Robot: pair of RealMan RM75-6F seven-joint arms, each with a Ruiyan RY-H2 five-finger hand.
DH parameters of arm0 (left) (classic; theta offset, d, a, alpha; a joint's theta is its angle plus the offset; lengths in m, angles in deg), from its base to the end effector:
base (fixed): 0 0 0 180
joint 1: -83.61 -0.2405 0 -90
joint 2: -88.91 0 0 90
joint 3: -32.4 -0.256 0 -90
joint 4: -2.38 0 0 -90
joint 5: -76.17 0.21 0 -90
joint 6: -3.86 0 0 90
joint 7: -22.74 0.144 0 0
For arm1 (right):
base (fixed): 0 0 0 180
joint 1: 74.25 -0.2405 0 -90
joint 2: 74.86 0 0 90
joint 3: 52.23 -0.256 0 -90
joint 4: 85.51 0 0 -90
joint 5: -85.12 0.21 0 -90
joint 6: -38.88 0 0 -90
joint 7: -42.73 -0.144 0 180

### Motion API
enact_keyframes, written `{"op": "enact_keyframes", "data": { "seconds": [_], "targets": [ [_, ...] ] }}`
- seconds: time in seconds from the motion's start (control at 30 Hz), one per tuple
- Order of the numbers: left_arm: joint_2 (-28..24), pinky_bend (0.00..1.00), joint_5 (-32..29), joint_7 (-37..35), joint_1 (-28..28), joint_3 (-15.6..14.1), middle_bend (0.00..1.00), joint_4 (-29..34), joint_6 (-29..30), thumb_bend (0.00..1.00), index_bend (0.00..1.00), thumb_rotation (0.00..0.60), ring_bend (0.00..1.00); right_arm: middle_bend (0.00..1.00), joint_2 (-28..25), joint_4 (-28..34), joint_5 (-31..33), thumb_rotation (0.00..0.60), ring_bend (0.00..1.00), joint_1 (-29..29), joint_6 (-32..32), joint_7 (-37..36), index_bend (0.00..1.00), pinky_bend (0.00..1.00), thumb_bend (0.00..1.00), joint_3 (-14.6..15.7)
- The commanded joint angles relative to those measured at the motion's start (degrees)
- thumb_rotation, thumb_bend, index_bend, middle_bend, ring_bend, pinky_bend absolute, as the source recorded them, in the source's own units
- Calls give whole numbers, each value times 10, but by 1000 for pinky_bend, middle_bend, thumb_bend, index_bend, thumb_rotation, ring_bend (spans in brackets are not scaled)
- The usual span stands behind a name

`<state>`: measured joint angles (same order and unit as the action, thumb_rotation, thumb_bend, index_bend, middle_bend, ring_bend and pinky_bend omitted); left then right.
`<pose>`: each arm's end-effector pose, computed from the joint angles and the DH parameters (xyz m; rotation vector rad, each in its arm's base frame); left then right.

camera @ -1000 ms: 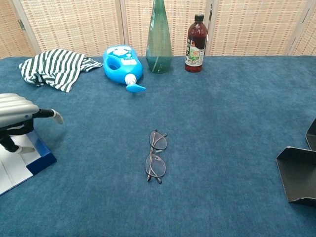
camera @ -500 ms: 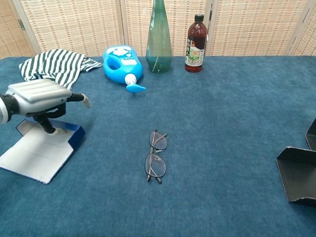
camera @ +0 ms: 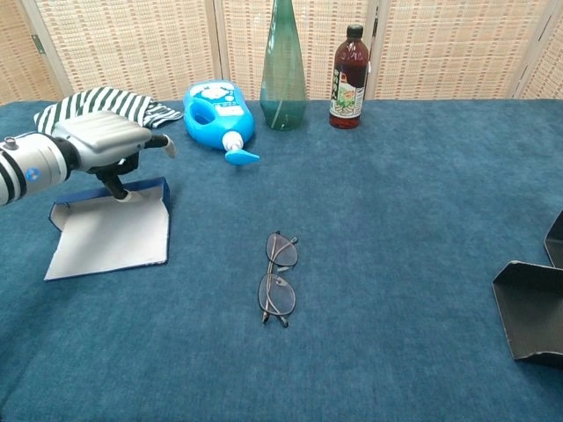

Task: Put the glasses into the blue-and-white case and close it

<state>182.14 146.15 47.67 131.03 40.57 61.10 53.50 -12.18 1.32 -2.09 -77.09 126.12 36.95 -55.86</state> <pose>-0.1923 0.4104 -0.0068 -1.9104 -0.4830 -0.6142 -0.3310 -0.1737 0.1831 1.3544 -0.8594 0.9111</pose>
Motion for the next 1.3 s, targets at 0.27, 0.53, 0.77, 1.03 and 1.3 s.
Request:
{"op": "enact_keyframes", "data": {
  "seconds": [0.27, 0.53, 0.77, 1.03, 1.3],
  "targets": [
    [-33, 1000, -4, 11, -23, -22, 934, 23, -2, 311, 179, 600, 957, 365, 0, -2, 0, 600, 403, -1, -1, -2, 232, 374, 214, -1],
    [-52, 1000, -6, 29, -46, -40, 934, 22, 8, 310, 172, 600, 955, 365, 0, 0, -4, 600, 404, -2, -1, -1, 232, 374, 214, -1],
    [-25, 1000, -14, 24, -42, -28, 934, -55, 5, 311, 173, 600, 955, 366, -1, 4, -3, 600, 404, -2, -1, 5, 232, 374, 214, 0],
    [34, 1000, 6, -22, -20, -8, 933, -160, 16, 309, 176, 600, 955, 366, -4, 10, -1, 600, 407, 0, 0, 11, 232, 374, 214, -1],
    [50, 1000, 37, -53, -11, -7, 923, -176, 41, 297, 176, 600, 949, 366, -4, 11, 2, 600, 409, 2, 1, 13, 232, 374, 214, 0]
  ]
}}
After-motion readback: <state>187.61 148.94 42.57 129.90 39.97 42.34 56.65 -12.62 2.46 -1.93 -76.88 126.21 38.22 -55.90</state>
